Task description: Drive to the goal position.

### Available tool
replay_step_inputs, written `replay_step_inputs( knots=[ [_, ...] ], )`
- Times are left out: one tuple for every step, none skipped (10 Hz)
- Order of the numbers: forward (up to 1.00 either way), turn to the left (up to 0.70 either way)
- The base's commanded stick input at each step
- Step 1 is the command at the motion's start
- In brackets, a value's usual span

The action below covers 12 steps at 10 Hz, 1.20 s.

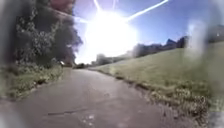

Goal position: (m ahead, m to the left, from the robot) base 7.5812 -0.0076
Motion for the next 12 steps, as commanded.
replay_step_inputs(
  knots=[
    [0.70, 0.00],
    [0.70, 0.00],
    [0.70, 0.00],
    [0.70, 0.00],
    [0.70, 0.00],
    [0.70, 0.00],
    [0.70, 0.00],
    [0.70, 0.00],
    [0.70, 0.00],
    [0.70, 0.00],
    [0.70, 0.00],
    [0.70, 0.00]
  ],
)
